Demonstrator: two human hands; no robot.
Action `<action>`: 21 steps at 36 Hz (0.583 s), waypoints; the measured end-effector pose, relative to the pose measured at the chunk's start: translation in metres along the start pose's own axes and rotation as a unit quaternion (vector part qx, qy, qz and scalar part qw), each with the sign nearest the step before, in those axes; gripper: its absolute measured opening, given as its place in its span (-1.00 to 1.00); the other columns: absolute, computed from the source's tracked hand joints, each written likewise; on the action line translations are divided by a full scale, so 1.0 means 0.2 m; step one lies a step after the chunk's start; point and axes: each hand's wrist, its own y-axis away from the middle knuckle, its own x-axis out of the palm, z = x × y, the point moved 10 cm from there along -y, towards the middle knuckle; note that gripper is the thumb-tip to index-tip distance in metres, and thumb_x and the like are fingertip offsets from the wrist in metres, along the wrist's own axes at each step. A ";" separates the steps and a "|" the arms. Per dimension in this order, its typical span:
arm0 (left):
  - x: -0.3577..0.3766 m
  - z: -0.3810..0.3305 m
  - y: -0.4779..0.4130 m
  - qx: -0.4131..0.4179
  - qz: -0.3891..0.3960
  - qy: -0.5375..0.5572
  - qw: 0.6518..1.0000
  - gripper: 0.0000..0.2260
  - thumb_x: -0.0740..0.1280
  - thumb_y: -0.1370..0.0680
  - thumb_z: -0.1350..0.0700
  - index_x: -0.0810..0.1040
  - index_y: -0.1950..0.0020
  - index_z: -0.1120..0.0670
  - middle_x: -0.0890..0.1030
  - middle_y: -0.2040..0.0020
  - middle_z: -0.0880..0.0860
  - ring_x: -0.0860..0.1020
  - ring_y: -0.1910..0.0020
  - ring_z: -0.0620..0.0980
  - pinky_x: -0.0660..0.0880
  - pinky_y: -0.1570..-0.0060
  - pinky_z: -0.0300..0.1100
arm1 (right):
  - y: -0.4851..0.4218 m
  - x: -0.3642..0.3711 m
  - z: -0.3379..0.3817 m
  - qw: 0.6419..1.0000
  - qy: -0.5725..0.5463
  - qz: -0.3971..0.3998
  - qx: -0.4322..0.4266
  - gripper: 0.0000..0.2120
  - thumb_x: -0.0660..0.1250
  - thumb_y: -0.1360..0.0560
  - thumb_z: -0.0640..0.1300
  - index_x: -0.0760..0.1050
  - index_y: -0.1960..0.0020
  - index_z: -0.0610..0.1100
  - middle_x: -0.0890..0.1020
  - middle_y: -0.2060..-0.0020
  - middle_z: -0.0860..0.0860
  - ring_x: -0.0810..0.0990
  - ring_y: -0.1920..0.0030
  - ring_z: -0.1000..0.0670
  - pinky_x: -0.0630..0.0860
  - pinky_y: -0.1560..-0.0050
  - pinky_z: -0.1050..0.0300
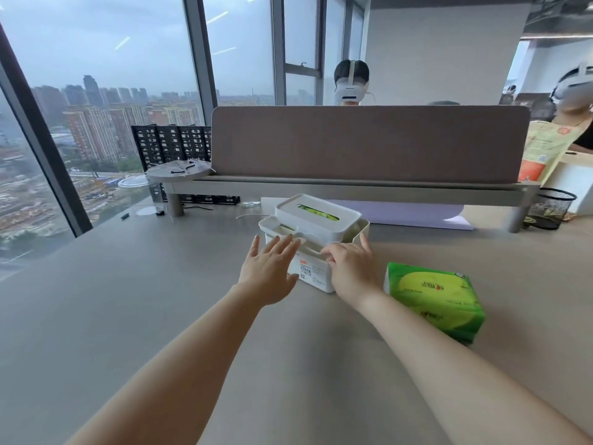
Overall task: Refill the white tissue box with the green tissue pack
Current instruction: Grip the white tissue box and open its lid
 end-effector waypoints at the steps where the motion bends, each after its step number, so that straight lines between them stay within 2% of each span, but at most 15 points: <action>1: -0.01 -0.02 0.03 0.004 -0.007 0.003 1.000 -0.40 0.18 -0.56 -0.10 -0.03 -0.52 -0.06 0.07 -0.56 -0.04 0.03 -0.54 0.00 -0.19 -0.50 0.13 | 0.03 -0.02 0.00 1.000 -0.016 0.002 0.002 -0.74 0.25 -0.46 -0.29 0.56 -0.10 -0.11 0.68 0.00 -0.06 0.55 -0.12 -0.11 -0.09 -0.48 0.04; 4: -0.07 -0.08 0.12 0.022 -0.042 0.005 0.999 -0.45 0.21 -0.56 -0.07 0.09 -0.50 -0.05 0.19 -0.52 -0.03 0.11 -0.51 -0.01 -0.18 -0.50 0.09 | 0.12 -0.08 -0.01 0.999 -0.039 0.010 -0.008 -0.74 0.26 -0.47 -0.28 0.55 -0.12 -0.10 0.68 0.00 -0.05 0.55 -0.14 -0.07 -0.08 -0.49 0.04; 8: -0.14 -0.17 0.24 0.034 -0.088 0.005 0.996 -0.53 0.21 -0.56 -0.04 0.22 -0.46 -0.07 0.34 -0.43 -0.02 0.26 -0.44 0.03 -0.12 -0.51 0.04 | 0.26 -0.18 -0.02 0.998 -0.054 0.007 -0.037 -0.79 0.29 -0.47 -0.27 0.57 -0.07 -0.10 0.70 0.08 -0.02 0.60 -0.06 -0.05 -0.03 -0.51 0.01; 11: -0.18 -0.24 0.32 0.041 -0.122 0.015 0.992 -0.63 0.23 -0.56 -0.02 0.35 -0.37 -0.06 0.44 -0.33 0.02 0.35 -0.37 0.07 -0.03 -0.50 0.02 | 0.36 -0.25 -0.02 0.997 -0.042 -0.004 -0.069 -0.84 0.31 -0.47 -0.25 0.59 -0.01 -0.10 0.71 0.08 -0.01 0.62 -0.03 -0.06 0.03 -0.50 -0.01; 13: -0.21 -0.28 0.37 0.048 -0.140 0.024 0.989 -0.68 0.25 -0.56 -0.02 0.42 -0.30 -0.03 0.48 -0.28 0.05 0.40 -0.32 0.10 0.02 -0.49 0.02 | 0.41 -0.29 -0.02 0.996 -0.030 -0.006 -0.081 -0.84 0.31 -0.48 -0.25 0.60 0.00 -0.11 0.71 0.07 -0.01 0.62 -0.05 -0.06 -0.01 -0.48 0.04; 16: -0.23 -0.34 0.42 0.052 -0.146 0.026 0.988 -0.72 0.25 -0.56 -0.06 0.46 -0.24 -0.04 0.52 -0.25 0.02 0.44 -0.29 0.09 0.08 -0.48 0.04 | 0.48 -0.35 -0.02 0.996 -0.018 -0.012 -0.090 -0.84 0.31 -0.48 -0.27 0.60 0.00 -0.10 0.71 0.08 -0.01 0.63 -0.02 -0.07 -0.05 -0.44 0.10; 21: -0.25 -0.41 0.44 0.058 -0.131 0.034 0.989 -0.77 0.22 -0.57 -0.08 0.49 -0.18 -0.05 0.59 -0.20 -0.04 0.52 -0.19 0.07 0.25 -0.35 -0.05 | 0.54 -0.41 -0.06 0.995 0.016 -0.008 -0.096 -0.83 0.32 -0.47 -0.27 0.59 -0.01 -0.11 0.72 0.11 -0.02 0.65 0.03 -0.09 0.00 -0.46 0.03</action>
